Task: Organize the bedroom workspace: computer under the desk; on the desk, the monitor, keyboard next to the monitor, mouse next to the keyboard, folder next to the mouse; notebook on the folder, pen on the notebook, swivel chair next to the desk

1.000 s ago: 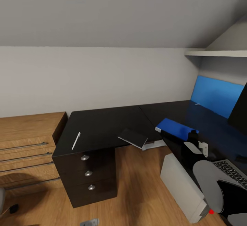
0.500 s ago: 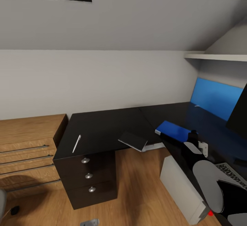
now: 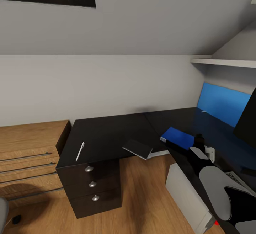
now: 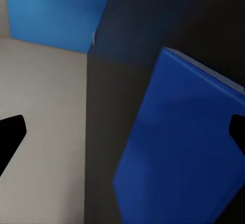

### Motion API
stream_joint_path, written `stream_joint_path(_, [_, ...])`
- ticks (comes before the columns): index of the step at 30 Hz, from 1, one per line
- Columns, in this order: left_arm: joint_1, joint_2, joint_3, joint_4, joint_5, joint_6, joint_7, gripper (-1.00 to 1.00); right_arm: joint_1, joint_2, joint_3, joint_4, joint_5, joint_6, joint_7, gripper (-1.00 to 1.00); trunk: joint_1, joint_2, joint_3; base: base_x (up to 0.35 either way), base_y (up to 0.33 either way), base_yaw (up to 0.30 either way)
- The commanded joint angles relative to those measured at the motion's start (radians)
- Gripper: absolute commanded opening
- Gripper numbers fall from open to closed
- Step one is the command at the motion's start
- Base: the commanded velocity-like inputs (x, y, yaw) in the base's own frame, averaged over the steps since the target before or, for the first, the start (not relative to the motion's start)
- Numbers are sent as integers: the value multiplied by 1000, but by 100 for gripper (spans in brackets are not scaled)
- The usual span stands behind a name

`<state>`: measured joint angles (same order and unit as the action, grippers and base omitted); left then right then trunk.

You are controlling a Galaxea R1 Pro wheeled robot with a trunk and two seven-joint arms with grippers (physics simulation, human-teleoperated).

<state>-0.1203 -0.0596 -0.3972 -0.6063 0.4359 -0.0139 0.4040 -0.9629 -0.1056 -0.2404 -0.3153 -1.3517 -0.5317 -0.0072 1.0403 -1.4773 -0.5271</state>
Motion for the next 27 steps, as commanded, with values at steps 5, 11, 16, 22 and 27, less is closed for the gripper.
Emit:
stream_joint_path(5, [-1, -6, -8, 7, 9, 0, 7, 100, 0, 8, 4, 1, 14, -2, 6, 100, -19, 35, 15, 0, 0, 0])
stream_joint_path(11, [-1, -8, -8, 10, 9, 2, 7, 100, 3, 56, 9, 1, 149, -2, 8, 100, -42, 77, 34, 0, 0, 0])
stream_joint_path(16, [-1, -8, -7, 12, 9, 3, 6, 100, 5, 98, 10, 6, 256, -1, 9, 100, -61, 112, 49, 0, 0, 0])
stream_joint_path(22, [-1, -8, -8, 13, 9, 3, 5, 100, 13, 143, 10, 31, 341, 17, 7, 100, -84, 154, 68, 0, 0, 0])
stream_joint_path(27, [-1, -7, -7, 12, 9, -1, 3, 100, 15, 153, 8, 82, 345, 166, 8, 100, -84, 154, 68, 0, 0, 0])
